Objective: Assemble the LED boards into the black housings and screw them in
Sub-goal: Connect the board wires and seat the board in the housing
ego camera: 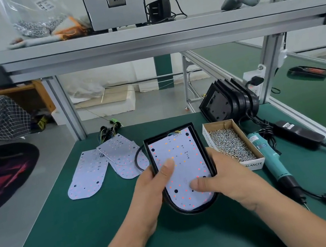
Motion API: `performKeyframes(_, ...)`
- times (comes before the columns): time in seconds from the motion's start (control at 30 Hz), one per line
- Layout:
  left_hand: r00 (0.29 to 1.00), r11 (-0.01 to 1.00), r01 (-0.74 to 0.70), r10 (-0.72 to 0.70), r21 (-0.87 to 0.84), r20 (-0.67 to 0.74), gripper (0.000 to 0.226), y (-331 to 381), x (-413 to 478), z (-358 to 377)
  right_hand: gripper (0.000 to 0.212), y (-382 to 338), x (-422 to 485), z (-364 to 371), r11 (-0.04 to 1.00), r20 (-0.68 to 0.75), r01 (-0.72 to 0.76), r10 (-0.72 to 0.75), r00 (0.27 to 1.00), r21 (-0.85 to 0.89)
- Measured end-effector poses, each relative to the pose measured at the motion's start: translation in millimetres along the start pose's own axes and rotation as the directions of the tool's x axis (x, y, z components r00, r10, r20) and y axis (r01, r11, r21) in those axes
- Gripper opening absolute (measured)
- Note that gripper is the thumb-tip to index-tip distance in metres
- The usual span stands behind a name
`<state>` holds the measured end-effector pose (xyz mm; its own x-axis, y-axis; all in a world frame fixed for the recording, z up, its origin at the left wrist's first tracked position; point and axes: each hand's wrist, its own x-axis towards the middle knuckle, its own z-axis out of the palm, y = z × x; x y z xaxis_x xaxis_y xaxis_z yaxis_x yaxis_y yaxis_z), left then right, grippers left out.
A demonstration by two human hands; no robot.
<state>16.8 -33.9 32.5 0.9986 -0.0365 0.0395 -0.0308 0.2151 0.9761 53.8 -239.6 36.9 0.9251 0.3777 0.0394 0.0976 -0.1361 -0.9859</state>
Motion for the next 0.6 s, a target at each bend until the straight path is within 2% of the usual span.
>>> performKeyframes(0.07,0.994,1.000,0.006,-0.007,-0.008,-0.106,0.030,0,2,-1,0.058,-1,-1,1,1.000,0.073,-0.012,0.012,0.997,-0.012)
performKeyframes(0.1,0.993,1.000,0.013,-0.012,0.009,-0.116,0.027,-1,2,-1,0.056,-2,0,2,1.000,0.076,-0.009,0.007,0.997,0.014)
performKeyframes(0.17,0.998,0.998,0.028,-0.025,0.055,-0.057,0.022,-2,2,-1,0.049,-7,1,5,0.995,-0.031,0.009,-0.006,0.999,0.097)
performKeyframes(0.27,0.999,0.996,0.029,-0.032,0.089,0.037,0.032,-5,-1,4,0.038,-12,3,3,0.992,-0.188,0.044,-0.021,0.982,0.120)
performKeyframes(0.47,0.996,0.995,0.088,-0.089,0.048,0.012,0.034,-8,-2,5,0.009,-6,5,2,0.997,-0.191,0.029,-0.015,0.982,0.071)
performKeyframes(0.53,0.996,0.994,0.093,-0.093,0.057,-0.009,0.037,-7,-3,6,0.006,-7,4,3,0.997,-0.207,0.058,-0.047,0.977,0.049)
performKeyframes(0.6,0.997,0.993,0.077,-0.074,0.085,-0.031,0.039,-5,-3,8,0.013,-8,3,5,0.992,-0.228,0.112,-0.096,0.969,0.055)
